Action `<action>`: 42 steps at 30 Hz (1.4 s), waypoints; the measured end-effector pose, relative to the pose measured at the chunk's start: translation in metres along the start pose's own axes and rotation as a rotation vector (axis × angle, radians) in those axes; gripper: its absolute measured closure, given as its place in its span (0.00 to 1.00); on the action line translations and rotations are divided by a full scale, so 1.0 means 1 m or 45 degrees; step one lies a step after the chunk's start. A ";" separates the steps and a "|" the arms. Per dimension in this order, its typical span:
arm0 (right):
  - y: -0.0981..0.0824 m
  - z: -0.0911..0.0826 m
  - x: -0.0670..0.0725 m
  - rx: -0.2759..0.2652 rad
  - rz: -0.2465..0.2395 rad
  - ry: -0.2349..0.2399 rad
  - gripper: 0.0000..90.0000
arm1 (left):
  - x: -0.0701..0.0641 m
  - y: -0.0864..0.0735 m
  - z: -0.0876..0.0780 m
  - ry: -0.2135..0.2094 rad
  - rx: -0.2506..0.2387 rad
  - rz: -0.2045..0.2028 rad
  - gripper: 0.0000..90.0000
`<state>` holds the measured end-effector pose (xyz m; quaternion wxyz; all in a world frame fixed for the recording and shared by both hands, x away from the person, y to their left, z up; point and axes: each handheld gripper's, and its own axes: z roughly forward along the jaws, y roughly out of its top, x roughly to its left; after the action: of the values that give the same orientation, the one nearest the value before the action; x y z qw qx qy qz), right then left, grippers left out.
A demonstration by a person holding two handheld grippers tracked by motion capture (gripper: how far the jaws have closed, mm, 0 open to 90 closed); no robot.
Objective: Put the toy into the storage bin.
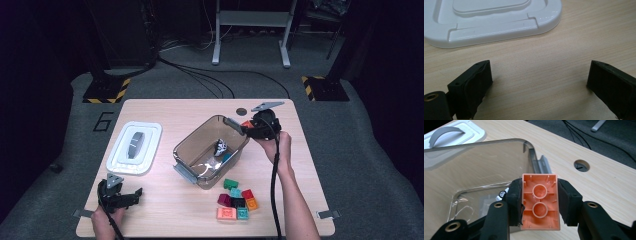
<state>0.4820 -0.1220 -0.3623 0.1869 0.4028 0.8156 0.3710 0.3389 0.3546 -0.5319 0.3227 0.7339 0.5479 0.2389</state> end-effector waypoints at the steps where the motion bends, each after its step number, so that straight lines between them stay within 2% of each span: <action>1: 0.001 0.003 0.003 0.005 0.008 0.007 0.65 | 0.000 0.000 0.000 0.000 0.000 0.000 0.06; 2: 0.001 0.006 0.004 0.011 -0.016 0.019 0.65 | 0.000 0.000 0.000 0.000 0.000 0.001 0.06; 9: 0.000 0.025 0.011 0.068 -0.055 0.029 0.65 | 0.000 0.000 0.000 -0.001 0.000 0.002 0.06; 12: -0.001 0.029 0.013 0.094 -0.117 0.004 0.64 | 0.000 0.000 0.000 0.000 -0.001 0.001 0.06; 14: -0.002 0.031 0.014 0.105 -0.135 -0.009 0.64 | 0.000 0.000 0.000 0.000 -0.001 0.001 0.06; 16: -0.004 0.032 0.012 0.105 -0.118 -0.004 0.64 | 0.000 0.000 0.000 0.000 -0.001 0.001 0.06; 20: -0.004 0.031 0.011 0.110 -0.135 -0.007 0.63 | 0.000 0.000 0.000 -0.001 0.001 0.003 0.06; 24: -0.005 0.031 0.012 0.119 -0.124 -0.010 0.59 | 0.000 0.000 0.000 0.000 -0.001 0.001 0.06; 27: -0.006 0.030 0.012 0.113 -0.143 -0.014 0.58 | 0.000 0.000 0.000 -0.001 0.000 0.002 0.06; 28: -0.007 0.029 0.014 0.134 -0.116 -0.017 0.57 | 0.000 0.000 0.000 0.000 0.000 0.002 0.06; 29: -0.007 0.029 0.013 0.111 -0.153 -0.020 0.57 | 0.000 0.000 0.000 0.000 -0.001 0.001 0.06; 30: -0.008 0.028 0.015 0.130 -0.118 -0.020 0.57 | 0.000 0.000 0.000 0.000 0.000 0.002 0.06; 32: -0.010 0.026 0.013 0.110 -0.148 -0.015 0.56 | 0.000 0.000 0.000 0.000 -0.001 0.002 0.06; 34: -0.012 0.022 0.013 0.100 -0.135 -0.008 0.54 | 0.000 0.000 0.000 -0.001 0.000 0.003 0.07; 39: -0.019 0.008 0.013 0.059 -0.059 0.010 0.46 | 0.000 0.000 0.000 -0.001 0.000 0.003 0.07; 42: -0.025 -0.004 0.009 0.016 -0.006 0.064 0.43 | 0.000 0.000 0.000 -0.001 0.000 0.003 0.07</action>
<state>0.4611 -0.1262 -0.3785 0.1646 0.3924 0.8234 0.3754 0.3388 0.3546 -0.5319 0.3227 0.7345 0.5469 0.2392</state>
